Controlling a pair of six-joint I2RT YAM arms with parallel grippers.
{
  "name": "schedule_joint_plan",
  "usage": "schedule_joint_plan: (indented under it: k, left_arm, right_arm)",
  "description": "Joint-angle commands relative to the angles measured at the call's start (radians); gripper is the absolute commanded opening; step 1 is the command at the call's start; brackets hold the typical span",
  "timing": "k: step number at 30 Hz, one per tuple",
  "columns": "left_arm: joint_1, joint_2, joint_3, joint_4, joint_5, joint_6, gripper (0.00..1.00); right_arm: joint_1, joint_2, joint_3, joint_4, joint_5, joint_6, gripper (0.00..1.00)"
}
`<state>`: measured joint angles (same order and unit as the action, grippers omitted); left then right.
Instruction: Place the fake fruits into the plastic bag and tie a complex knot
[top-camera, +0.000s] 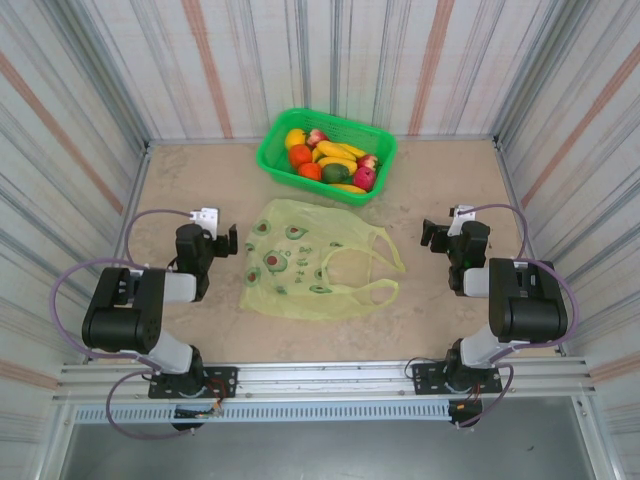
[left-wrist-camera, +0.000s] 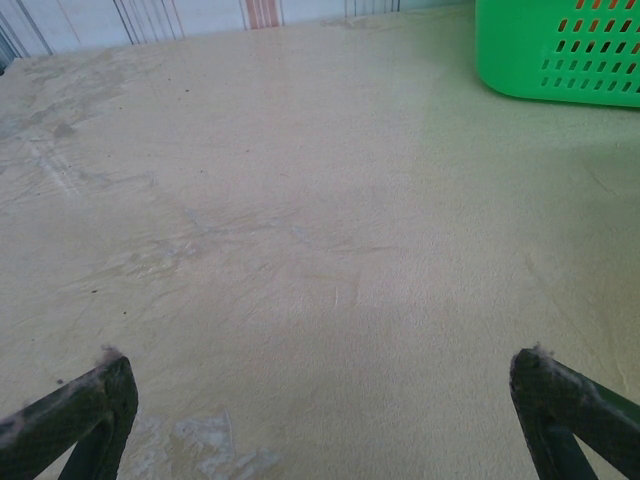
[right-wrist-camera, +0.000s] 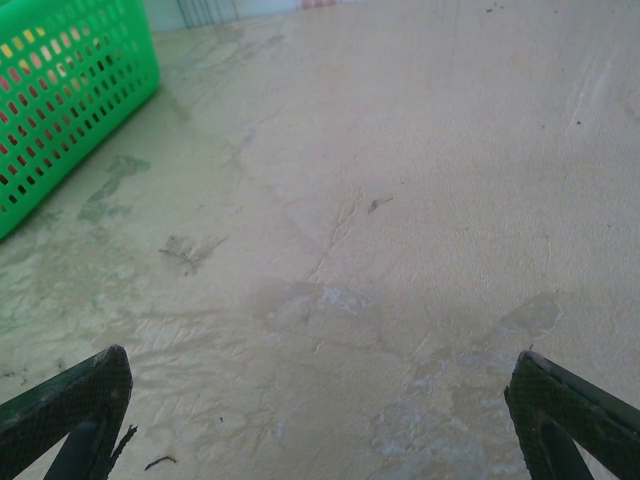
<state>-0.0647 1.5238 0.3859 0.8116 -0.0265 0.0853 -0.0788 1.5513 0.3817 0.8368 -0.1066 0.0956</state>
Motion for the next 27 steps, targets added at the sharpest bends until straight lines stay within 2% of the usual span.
schedule_joint_plan:
  k: [1, 2, 5, 7, 8, 10, 11, 13, 16, 19, 22, 23, 24, 25, 26, 27]
  left_arm:
    - [0.009, -0.018, 0.013, 0.001, 0.003, 0.008, 0.99]
    - [0.008, -0.02, 0.008, 0.008, -0.007, 0.008, 0.99]
    - [-0.035, -0.093, 0.019, -0.05, -0.169, 0.001, 0.99]
    - [-0.087, -0.183, 0.097, -0.248, -0.276, 0.019, 0.99]
    - [-0.117, -0.23, 0.117, -0.271, -0.297, 0.057, 0.99]
    - [-0.177, -0.334, 0.117, -0.249, -0.294, 0.125, 0.99]
    - [-0.199, -0.392, 0.129, -0.262, -0.282, 0.116, 0.99]
    - [-0.24, -0.496, 0.18, -0.336, -0.231, 0.074, 0.99]
    - [-0.349, -0.623, 0.278, -0.477, -0.164, -0.016, 0.99]
    - [-0.483, -0.71, 0.4, -0.738, -0.145, -0.157, 0.99]
    - [-0.627, -0.731, 0.511, -1.051, -0.201, -0.261, 0.99]
    - [-0.658, -0.732, 0.554, -1.158, -0.145, -0.295, 0.99]
    - [-0.665, -0.73, 0.589, -1.249, -0.027, -0.298, 0.99]
    - [-0.665, -0.723, 0.628, -1.334, 0.134, -0.281, 0.99]
    - [-0.665, -0.719, 0.656, -1.39, 0.252, -0.261, 0.99]
    - [-0.666, -0.72, 0.672, -1.438, 0.295, -0.265, 0.99]
  right_arm:
    - [-0.004, -0.002, 0.015, -0.003, -0.015, -0.013, 0.99]
    - [-0.004, -0.003, 0.011, 0.001, -0.016, -0.012, 0.99]
    - [-0.017, -0.04, 0.023, -0.037, -0.079, -0.02, 0.99]
    - [0.004, -0.135, 0.088, -0.242, -0.014, -0.02, 0.99]
    - [0.024, -0.183, 0.13, -0.336, 0.015, -0.033, 0.99]
    - [0.057, -0.266, 0.177, -0.417, 0.033, -0.021, 0.99]
    - [0.078, -0.315, 0.186, -0.429, 0.051, -0.007, 0.99]
    - [0.124, -0.412, 0.205, -0.451, 0.063, 0.029, 0.99]
    - [0.24, -0.54, 0.269, -0.549, 0.037, 0.031, 0.99]
    - [0.381, -0.633, 0.369, -0.757, 0.021, 0.031, 0.99]
    - [0.544, -0.684, 0.473, -0.997, 0.182, 0.076, 0.99]
    - [0.596, -0.692, 0.516, -1.089, 0.236, 0.083, 0.99]
    - [0.623, -0.698, 0.549, -1.165, 0.284, 0.138, 0.99]
    - [0.629, -0.705, 0.602, -1.309, 0.288, 0.261, 0.99]
    - [0.62, -0.72, 0.633, -1.437, 0.242, 0.327, 0.99]
    - [0.6, -0.741, 0.623, -1.442, 0.131, 0.293, 0.99]
